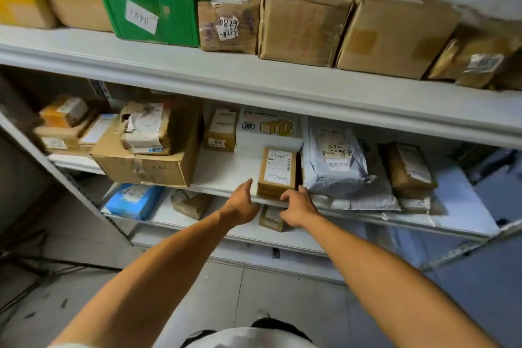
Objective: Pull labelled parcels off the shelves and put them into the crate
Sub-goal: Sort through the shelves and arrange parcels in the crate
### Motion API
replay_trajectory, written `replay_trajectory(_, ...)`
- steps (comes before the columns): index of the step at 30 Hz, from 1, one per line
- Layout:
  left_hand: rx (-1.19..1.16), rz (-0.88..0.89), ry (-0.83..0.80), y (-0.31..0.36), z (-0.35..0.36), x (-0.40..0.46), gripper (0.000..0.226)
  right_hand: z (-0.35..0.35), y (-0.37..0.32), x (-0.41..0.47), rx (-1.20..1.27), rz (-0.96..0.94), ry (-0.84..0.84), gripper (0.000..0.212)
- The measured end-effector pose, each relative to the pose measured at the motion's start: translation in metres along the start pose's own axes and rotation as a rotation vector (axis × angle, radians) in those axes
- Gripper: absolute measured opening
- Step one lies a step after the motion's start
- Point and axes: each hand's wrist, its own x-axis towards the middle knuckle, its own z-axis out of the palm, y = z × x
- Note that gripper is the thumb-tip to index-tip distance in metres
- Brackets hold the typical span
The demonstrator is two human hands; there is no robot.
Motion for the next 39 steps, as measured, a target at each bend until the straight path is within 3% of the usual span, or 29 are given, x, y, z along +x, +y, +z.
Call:
replay_trajectory(6,-0.315,-0.016,-0.040,0.014,0.006,0.026,0.058,0.001,0.005,0.026,0.110,-0.098,-0.041,0.043)
replay_trajectory(11,-0.549,-0.147,0.105,0.013,0.002,0.041,0.036,0.010,0.006,0.034,0.153,-0.206,-0.099,0.054)
replay_trajectory(14,-0.640,-0.272,0.187,0.002,-0.001,0.043,0.038,0.014,0.003,0.040,0.239,-0.287,-0.034,0.039)
replay_trajectory(20,-0.819,-0.437,0.256,-0.020,-0.008,0.026,0.032,0.014,-0.009,0.048,0.410,-0.331,0.039,0.050)
replay_trajectory(23,-0.827,-0.442,0.254,-0.032,-0.009,0.014,0.040,0.017,-0.013,0.052,0.464,-0.358,-0.033,0.050)
replay_trajectory(29,-0.928,-0.504,0.316,-0.046,-0.006,-0.023,0.052,0.033,-0.029,0.064,0.412,-0.391,-0.245,0.097)
replay_trajectory(34,-1.028,-0.534,0.383,-0.063,0.005,-0.072,0.070,0.045,-0.048,0.053,0.504,-0.463,-0.500,0.053)
replay_trajectory(39,-1.097,-0.586,0.510,-0.080,0.029,-0.135,0.071,0.076,-0.066,0.026,0.388,-0.556,-0.655,0.049)
